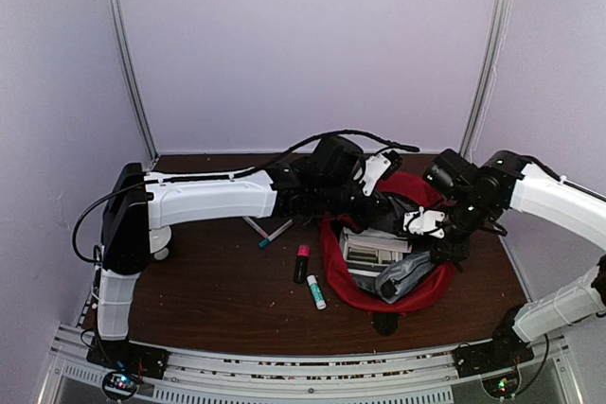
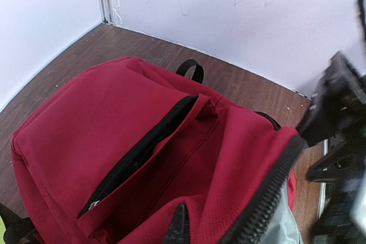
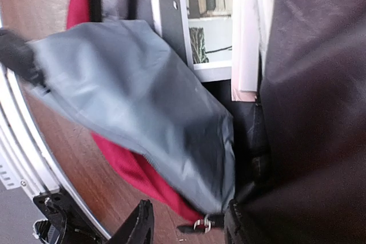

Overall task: Pack the student bag
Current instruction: Place the pencil case in the largest pocket of the bag, then adjust the student bag at the center of the board.

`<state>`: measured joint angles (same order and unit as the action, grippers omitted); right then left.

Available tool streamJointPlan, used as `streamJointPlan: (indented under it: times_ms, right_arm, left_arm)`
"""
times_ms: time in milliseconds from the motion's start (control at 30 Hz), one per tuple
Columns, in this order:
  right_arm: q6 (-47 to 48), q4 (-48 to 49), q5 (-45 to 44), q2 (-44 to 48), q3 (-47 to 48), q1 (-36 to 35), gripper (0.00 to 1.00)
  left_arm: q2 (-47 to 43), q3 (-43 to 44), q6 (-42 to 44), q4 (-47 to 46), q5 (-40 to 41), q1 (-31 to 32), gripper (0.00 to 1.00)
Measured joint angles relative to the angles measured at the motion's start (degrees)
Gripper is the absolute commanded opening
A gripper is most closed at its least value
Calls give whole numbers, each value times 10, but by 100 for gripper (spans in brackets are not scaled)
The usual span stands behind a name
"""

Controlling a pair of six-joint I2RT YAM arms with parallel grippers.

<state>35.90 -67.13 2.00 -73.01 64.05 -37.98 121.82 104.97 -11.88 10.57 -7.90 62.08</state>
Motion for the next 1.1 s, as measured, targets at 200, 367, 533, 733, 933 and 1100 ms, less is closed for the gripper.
streamJointPlan:
  times_ms: [200,367,533,733,933,1100]
  right_arm:
    - [60,-26,34,64,-16,-4,23]
    - [108,-26,54,68,-66,-29,25]
    - [138,1,53,61,-75,-48,30]
    - [164,44,39,28,-87,-58,34]
    - [180,65,24,2,-102,-66,39]
    - [182,90,0,-10,-120,-75,38]
  left_arm:
    - [0,5,-7,-1,0,-7,0]
    - [0,7,-9,1,-1,-9,0]
    - [1,19,-13,7,-3,-9,0]
    - [2,24,-16,9,-5,-10,0]
    - [3,24,-17,9,-5,-10,0]
    - [3,24,-18,9,-5,-10,0]
